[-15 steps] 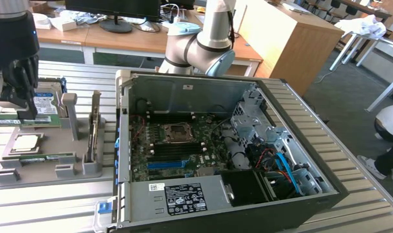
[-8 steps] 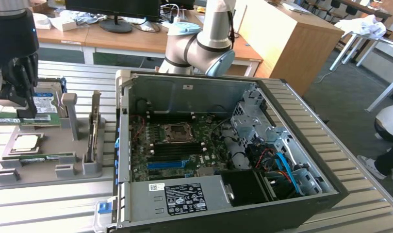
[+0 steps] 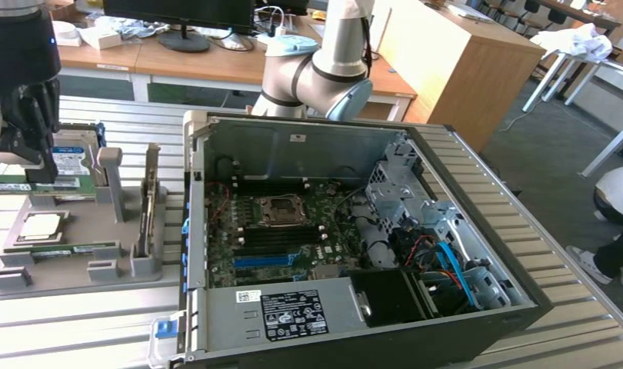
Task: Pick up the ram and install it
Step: 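Pick up the ram and move it above insertion slot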
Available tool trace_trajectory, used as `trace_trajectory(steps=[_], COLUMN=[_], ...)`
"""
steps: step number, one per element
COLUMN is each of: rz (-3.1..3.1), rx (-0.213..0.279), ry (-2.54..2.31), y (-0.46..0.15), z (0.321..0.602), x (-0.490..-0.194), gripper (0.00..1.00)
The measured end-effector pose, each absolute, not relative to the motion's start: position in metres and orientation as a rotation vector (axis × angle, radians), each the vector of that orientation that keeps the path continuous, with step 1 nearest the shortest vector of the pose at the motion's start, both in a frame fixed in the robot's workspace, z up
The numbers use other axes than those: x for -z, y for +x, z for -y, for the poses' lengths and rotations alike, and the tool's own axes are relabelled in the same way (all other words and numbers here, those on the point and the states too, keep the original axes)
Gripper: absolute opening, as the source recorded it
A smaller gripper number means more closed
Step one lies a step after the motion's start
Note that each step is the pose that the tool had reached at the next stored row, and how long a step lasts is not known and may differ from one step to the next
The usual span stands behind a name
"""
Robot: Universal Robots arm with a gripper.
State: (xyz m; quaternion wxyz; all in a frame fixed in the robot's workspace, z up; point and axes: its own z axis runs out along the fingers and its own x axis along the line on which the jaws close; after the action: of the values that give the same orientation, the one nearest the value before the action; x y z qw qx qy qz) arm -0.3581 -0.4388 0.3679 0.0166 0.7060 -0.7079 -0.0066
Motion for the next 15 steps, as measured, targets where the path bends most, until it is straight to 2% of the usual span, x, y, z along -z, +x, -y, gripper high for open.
trace_trajectory(steps=[15], rz=[2.201], rx=[0.021], ry=[2.195], y=[-0.3573], z=[0.4388], x=[-0.3753], gripper=[0.12])
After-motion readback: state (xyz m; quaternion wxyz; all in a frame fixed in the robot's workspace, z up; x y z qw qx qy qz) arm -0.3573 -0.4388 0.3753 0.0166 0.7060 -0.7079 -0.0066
